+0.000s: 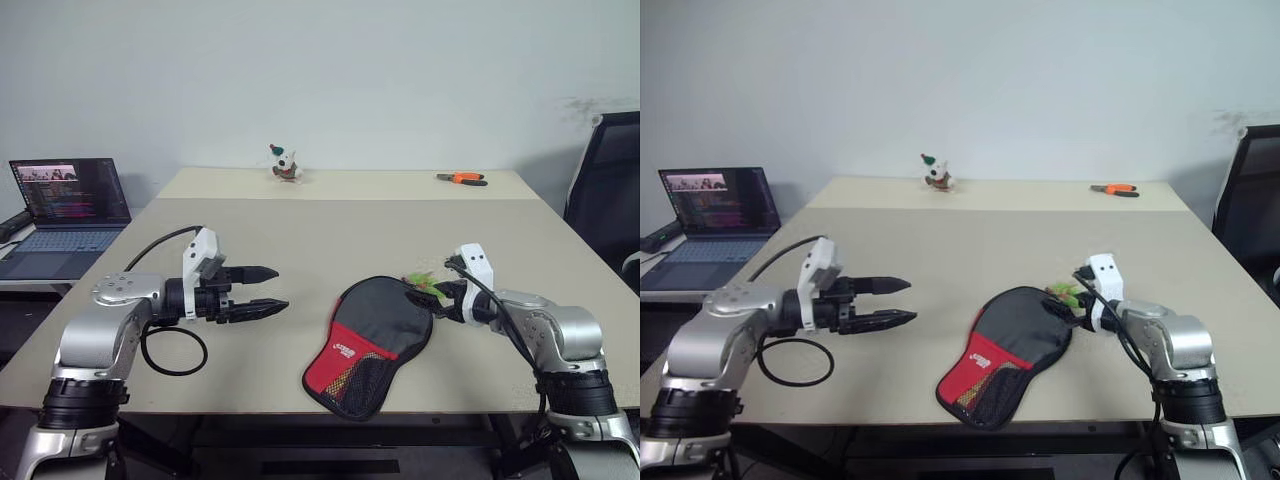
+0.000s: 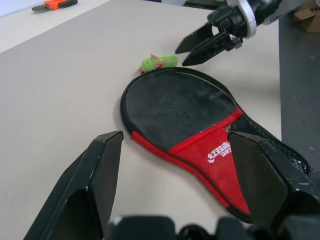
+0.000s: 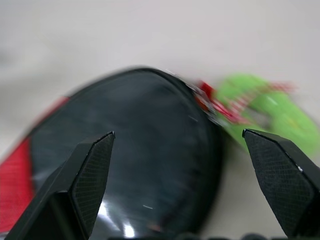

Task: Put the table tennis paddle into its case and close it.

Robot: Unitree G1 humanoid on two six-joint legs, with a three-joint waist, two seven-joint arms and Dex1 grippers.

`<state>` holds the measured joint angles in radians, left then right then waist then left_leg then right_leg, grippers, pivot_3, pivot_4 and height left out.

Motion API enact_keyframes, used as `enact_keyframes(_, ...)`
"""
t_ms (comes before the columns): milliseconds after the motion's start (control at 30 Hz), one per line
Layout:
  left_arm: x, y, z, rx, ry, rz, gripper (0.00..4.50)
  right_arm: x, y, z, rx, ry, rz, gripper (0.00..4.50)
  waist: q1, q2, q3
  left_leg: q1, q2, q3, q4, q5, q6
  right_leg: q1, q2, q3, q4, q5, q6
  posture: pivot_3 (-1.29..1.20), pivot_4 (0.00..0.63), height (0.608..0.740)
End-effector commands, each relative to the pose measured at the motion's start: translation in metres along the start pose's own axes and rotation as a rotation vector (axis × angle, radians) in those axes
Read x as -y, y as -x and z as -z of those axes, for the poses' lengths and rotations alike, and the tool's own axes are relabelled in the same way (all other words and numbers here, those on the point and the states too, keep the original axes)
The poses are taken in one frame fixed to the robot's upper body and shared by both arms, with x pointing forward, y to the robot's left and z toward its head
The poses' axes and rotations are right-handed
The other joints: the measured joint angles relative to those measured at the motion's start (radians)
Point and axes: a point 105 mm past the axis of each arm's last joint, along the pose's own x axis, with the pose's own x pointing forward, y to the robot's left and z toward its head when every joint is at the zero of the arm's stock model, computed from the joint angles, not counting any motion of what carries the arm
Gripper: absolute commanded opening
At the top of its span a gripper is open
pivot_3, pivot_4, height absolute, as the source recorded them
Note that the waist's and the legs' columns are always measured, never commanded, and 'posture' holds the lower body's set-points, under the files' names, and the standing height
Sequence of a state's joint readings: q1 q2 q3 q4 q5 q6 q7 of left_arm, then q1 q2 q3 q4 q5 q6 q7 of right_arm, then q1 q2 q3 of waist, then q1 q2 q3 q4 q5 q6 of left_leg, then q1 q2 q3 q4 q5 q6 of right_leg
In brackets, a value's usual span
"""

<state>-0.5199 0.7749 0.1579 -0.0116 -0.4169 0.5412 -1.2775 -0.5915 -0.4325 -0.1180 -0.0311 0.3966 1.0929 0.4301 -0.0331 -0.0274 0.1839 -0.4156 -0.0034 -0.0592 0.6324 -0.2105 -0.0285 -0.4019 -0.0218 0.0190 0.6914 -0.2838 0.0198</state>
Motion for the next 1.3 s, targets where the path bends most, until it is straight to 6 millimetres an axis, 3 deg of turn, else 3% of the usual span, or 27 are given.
enact_keyframes(33, -0.001, 0.011, -0.011, 0.002, -0.053, -0.024, 3.63, -0.004, 0.002, 0.000, 0.023, -0.013, -0.015, 4.50, 0.000, 0.000, 0.000, 0.000, 0.000, 0.001, 0.000, 0.000, 0.000, 0.000, 0.000, 0.000, 0.000, 0.000, 0.000, 0.00, 0.150, 0.740)
enact_keyframes(167, -0.003, 0.015, -0.008, -0.017, -0.061, -0.041, 3.63, -0.013, -0.007, 0.019, -0.022, -0.041, -0.033, 4.50, -0.002, 0.000, 0.000, 0.000, 0.001, 0.002, 0.000, 0.000, 0.000, -0.001, 0.001, 0.001, 0.000, 0.000, 0.000, 0.00, 0.150, 0.740)
enact_keyframes(233, -0.004, 0.015, -0.008, -0.017, -0.063, -0.042, 3.66, -0.017, -0.010, 0.020, -0.020, -0.051, -0.043, 3.98, -0.002, 0.000, 0.000, 0.000, 0.001, 0.003, 0.000, 0.000, 0.000, -0.001, 0.001, 0.001, 0.001, 0.000, 0.000, 0.00, 0.150, 0.740)
enact_keyframes(400, -0.005, 0.015, -0.005, -0.032, -0.072, -0.050, 3.66, -0.023, -0.023, 0.023, -0.034, -0.040, -0.072, 2.18, -0.004, 0.000, 0.000, 0.000, 0.001, 0.003, 0.000, 0.000, 0.000, -0.001, 0.001, 0.002, 0.001, 0.000, 0.000, 0.00, 0.150, 0.740)
enact_keyframes(633, -0.002, 0.010, -0.003, -0.032, -0.074, -0.042, 3.66, -0.028, -0.050, 0.013, -0.063, 0.099, -0.168, 0.11, -0.034, -0.001, 0.000, 0.008, 0.004, 0.009, 0.000, 0.000, 0.000, 0.000, 0.003, 0.010, 0.004, 0.000, 0.000, 0.00, 0.150, 0.740)
enact_keyframes(800, 0.000, 0.008, -0.001, -0.036, -0.072, -0.042, 3.66, -0.039, -0.067, -0.001, -0.072, 0.221, -0.269, 0.03, -0.056, -0.001, 0.001, 0.026, 0.012, 0.018, -0.003, 0.000, 0.000, 0.013, 0.008, 0.020, 0.002, -0.002, 0.003, 0.00, 0.150, 0.740)
enact_keyframes(1133, 0.005, 0.007, 0.000, -0.039, -0.072, -0.047, 3.66, -0.084, -0.096, -0.022, -0.043, 0.377, -0.426, 0.03, -0.063, -0.001, 0.001, 0.026, 0.018, 0.021, -0.005, -0.001, 0.000, 0.010, 0.018, 0.025, 0.001, -0.001, 0.001, 0.00, 0.150, 0.740)
enact_keyframes(1300, 0.006, 0.005, -0.001, -0.039, -0.072, -0.047, 3.66, -0.101, -0.102, -0.030, -0.025, 0.424, -0.473, 0.03, -0.054, -0.001, 0.001, 0.015, 0.017, 0.018, -0.005, -0.001, 0.000, 0.001, 0.018, 0.024, 0.002, 0.003, -0.006, 0.00, 0.150, 0.740)
